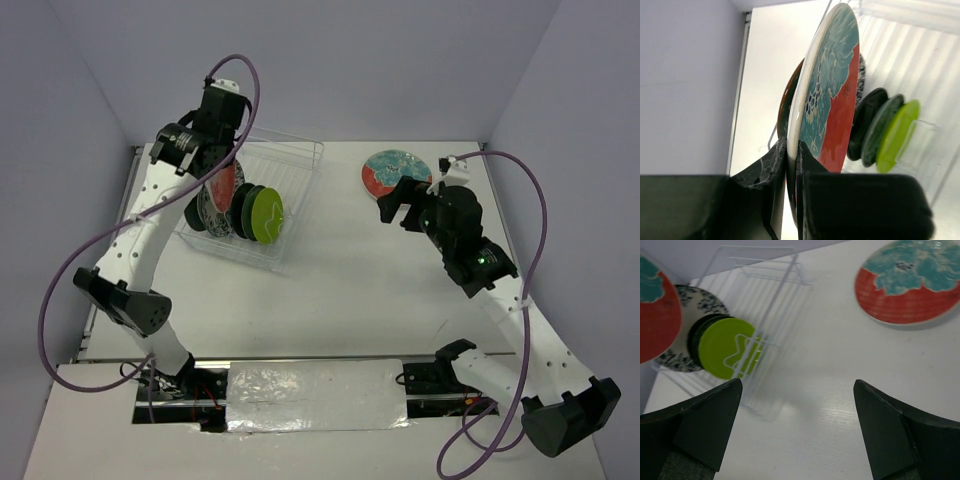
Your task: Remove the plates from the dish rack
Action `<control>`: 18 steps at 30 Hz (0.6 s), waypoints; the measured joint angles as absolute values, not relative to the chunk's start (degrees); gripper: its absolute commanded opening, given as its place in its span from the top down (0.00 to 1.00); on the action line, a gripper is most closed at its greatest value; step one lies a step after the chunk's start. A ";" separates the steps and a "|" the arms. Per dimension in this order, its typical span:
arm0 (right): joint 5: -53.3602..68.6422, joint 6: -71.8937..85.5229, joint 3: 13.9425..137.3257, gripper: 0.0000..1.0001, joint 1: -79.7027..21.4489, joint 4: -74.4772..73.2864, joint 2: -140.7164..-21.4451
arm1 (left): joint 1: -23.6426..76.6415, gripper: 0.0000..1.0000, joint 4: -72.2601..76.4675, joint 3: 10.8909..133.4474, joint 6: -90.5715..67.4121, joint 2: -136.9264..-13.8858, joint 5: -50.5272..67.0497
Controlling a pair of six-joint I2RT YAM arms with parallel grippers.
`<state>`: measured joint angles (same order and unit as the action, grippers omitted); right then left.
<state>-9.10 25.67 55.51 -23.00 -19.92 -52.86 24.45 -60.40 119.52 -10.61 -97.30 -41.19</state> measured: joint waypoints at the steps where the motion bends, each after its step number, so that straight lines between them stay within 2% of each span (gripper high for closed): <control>1: -7.51 25.52 55.48 0.00 -23.00 -19.14 -52.75 | 24.77 1.00 -60.80 120.46 -10.74 -96.64 -40.91; 4: 1.83 24.43 55.13 0.00 -23.03 -14.24 -52.86 | 25.19 1.00 -60.75 120.22 -11.97 -92.55 -35.70; 6: 9.34 24.34 54.94 0.00 -23.03 -10.61 -53.52 | 25.17 1.00 -58.19 115.44 -13.52 -86.50 -29.23; 12: 23.83 25.04 54.92 0.00 -23.11 -1.06 -59.09 | 25.50 1.00 -44.18 91.02 -22.59 -63.59 -4.34; 15: 27.31 25.43 54.52 0.00 -23.11 0.75 -60.38 | 25.63 1.00 -34.15 80.60 -27.59 -57.74 5.72; 18: 31.27 26.04 53.19 0.01 -23.11 3.64 -60.42 | 25.71 1.00 -25.89 74.37 -32.27 -57.04 14.00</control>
